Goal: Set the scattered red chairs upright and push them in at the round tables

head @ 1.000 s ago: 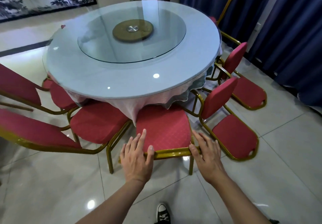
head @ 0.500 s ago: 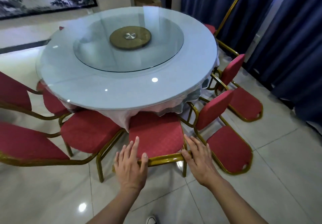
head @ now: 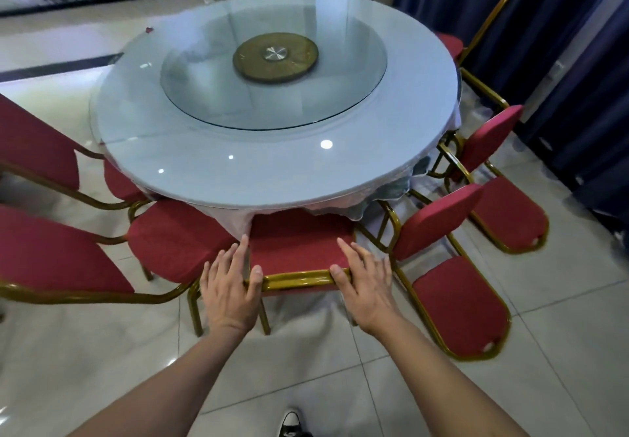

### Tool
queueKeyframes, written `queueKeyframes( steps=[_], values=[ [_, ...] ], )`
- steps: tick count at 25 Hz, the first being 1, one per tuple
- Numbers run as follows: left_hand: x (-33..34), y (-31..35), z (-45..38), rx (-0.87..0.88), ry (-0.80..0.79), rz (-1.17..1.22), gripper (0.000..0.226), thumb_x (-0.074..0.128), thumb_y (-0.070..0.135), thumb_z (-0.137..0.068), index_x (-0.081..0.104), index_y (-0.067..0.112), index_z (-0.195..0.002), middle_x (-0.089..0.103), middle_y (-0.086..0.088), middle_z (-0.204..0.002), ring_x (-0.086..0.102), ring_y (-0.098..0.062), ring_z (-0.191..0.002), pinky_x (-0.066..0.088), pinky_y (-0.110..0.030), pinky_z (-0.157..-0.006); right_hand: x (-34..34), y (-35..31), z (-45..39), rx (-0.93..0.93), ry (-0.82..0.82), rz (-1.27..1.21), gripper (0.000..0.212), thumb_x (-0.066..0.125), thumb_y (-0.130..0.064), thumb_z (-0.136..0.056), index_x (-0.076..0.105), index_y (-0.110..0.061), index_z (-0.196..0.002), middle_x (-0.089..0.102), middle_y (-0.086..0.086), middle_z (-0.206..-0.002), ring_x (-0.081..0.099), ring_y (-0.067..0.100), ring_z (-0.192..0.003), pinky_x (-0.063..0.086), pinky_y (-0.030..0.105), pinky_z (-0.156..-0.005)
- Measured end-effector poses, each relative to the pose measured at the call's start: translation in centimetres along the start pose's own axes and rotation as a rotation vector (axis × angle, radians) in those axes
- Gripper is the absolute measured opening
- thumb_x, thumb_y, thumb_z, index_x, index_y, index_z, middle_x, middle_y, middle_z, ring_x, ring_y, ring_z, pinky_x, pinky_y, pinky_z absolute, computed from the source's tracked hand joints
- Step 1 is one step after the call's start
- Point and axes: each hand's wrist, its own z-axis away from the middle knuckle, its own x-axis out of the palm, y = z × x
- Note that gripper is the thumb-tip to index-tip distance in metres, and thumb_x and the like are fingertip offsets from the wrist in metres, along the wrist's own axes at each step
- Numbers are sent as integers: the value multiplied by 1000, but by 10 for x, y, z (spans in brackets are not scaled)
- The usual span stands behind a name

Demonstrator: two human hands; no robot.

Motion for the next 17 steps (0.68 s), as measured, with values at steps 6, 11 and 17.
queueKeyframes(
  steps=[6, 11, 17],
  values=[
    [-1, -1, -3, 1, 4, 19, 67, 21, 55, -93, 36, 32, -154, 49, -5, -151, 40, -28, -142, 22, -49, -121, -2, 2, -3, -35, -13, 25, 75, 1, -81, -89, 11, -51, -157, 20, -10, -163, 11, 13, -153, -16, 43, -124],
    [-5, 0, -1, -21, -67, 1, 67, 16, 59, -93, 31, 37, -155, 39, -2, -158, 33, -23, -146, 17, -50, -123, -7, -5, 3, -15, -46, 79, 75, -1, -79, -91, 5, -47, -159, 16, -5, -167, 10, 17, -155, -15, 43, -124],
    [-22, 11, 7, -102, -193, 25, 67, 10, 63, -92, 12, 46, -157, 20, -1, -166, 13, -26, -154, 7, -56, -123, -25, -19, 9, 25, -134, 170, 70, 3, -73, -95, -5, -44, -159, 8, -2, -170, 7, 17, -156, -2, 43, -127]
  ],
)
